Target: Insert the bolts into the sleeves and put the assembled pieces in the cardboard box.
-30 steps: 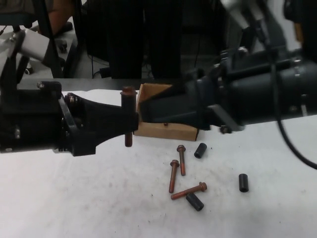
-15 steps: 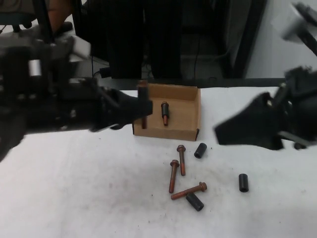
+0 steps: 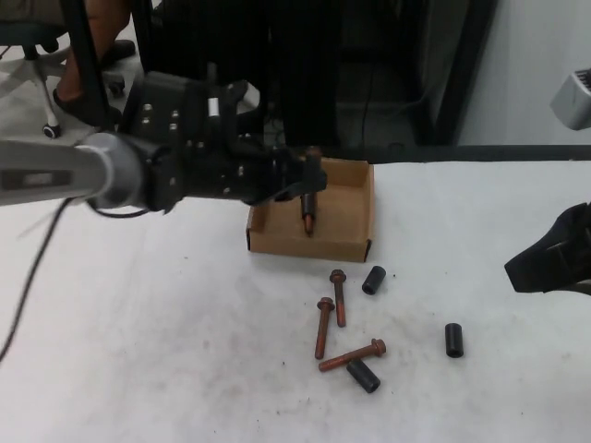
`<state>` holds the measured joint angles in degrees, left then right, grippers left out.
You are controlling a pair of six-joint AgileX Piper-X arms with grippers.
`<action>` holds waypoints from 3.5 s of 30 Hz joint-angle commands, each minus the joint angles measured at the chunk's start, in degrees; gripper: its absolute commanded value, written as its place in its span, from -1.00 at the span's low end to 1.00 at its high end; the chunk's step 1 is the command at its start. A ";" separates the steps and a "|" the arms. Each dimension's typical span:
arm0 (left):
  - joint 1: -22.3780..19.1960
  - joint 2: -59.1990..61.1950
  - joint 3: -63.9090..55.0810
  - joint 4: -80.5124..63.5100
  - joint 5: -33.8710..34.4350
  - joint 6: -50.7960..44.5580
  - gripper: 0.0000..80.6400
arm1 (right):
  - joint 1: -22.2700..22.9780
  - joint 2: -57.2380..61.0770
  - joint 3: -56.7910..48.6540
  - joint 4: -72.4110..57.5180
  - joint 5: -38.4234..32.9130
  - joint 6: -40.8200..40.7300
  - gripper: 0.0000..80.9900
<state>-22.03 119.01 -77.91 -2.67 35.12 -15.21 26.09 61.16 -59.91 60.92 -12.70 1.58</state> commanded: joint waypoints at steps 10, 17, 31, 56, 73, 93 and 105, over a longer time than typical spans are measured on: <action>0.14 8.41 -10.02 11.22 -11.04 0.00 -0.98 | -0.31 -0.39 -0.26 -0.41 -0.02 -0.71 -0.99; 0.14 8.40 -9.99 11.51 -9.13 -1.95 -0.42 | -0.31 -0.39 -0.26 -0.41 -0.25 -0.71 -0.99; 0.14 2.75 -9.99 11.96 -6.72 -5.26 0.05 | -0.31 -0.39 -0.26 -0.29 -0.47 -0.71 -0.99; 0.14 -45.90 23.60 40.16 -13.63 10.04 -0.44 | -0.31 -0.39 -0.26 8.22 -0.13 2.62 -0.99; 0.14 -72.00 34.46 50.31 -12.52 1.03 -0.44 | -0.31 -0.05 2.58 3.68 3.09 16.88 -1.00; 0.14 -74.27 34.46 50.02 -6.30 1.03 -0.44 | -0.31 31.14 3.34 -12.67 11.00 31.83 -0.10; 0.14 -74.27 34.46 50.02 -6.31 1.33 -0.44 | -0.45 36.98 -3.72 -12.85 20.64 30.11 -0.10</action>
<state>-22.03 45.37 -43.58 47.47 28.37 -14.13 26.01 98.13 -61.87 48.44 3.94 32.24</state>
